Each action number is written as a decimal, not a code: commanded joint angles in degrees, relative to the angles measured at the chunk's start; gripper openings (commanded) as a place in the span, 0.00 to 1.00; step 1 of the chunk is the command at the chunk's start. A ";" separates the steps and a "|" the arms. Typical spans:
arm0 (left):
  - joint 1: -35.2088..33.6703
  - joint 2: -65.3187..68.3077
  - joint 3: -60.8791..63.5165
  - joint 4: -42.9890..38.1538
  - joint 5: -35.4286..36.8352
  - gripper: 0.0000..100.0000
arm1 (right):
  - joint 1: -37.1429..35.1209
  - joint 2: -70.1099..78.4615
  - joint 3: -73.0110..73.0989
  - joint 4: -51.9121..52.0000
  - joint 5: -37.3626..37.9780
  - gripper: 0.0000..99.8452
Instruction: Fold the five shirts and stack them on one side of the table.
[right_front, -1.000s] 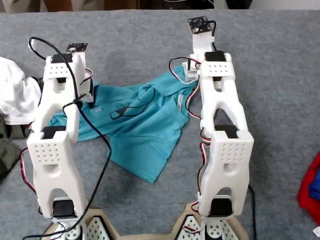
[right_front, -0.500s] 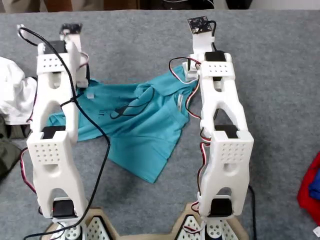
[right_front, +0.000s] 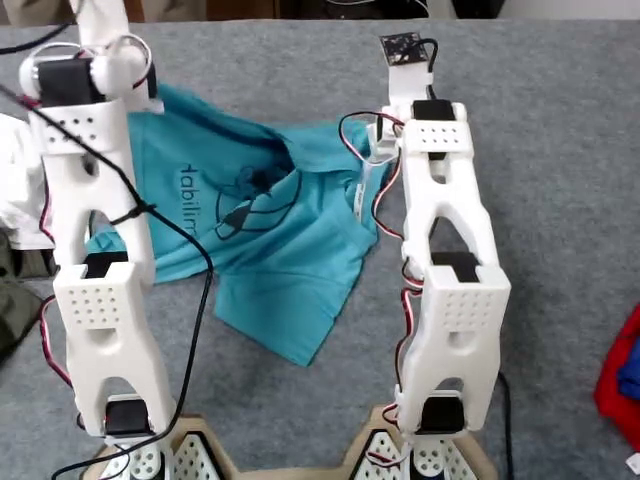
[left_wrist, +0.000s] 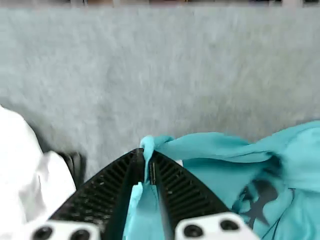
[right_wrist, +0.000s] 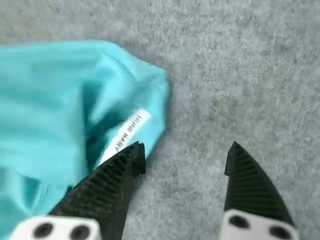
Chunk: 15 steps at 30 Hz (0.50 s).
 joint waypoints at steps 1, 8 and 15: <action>-0.26 -0.66 -9.93 2.64 0.26 0.02 | 1.45 -5.49 -0.22 0.44 -0.53 0.27; -2.20 -8.04 -9.93 3.16 5.01 0.02 | -0.04 -12.26 -0.66 12.13 -0.62 0.27; -2.55 -15.96 4.84 3.08 5.10 0.02 | -12.88 -16.13 -0.22 12.04 -0.26 0.27</action>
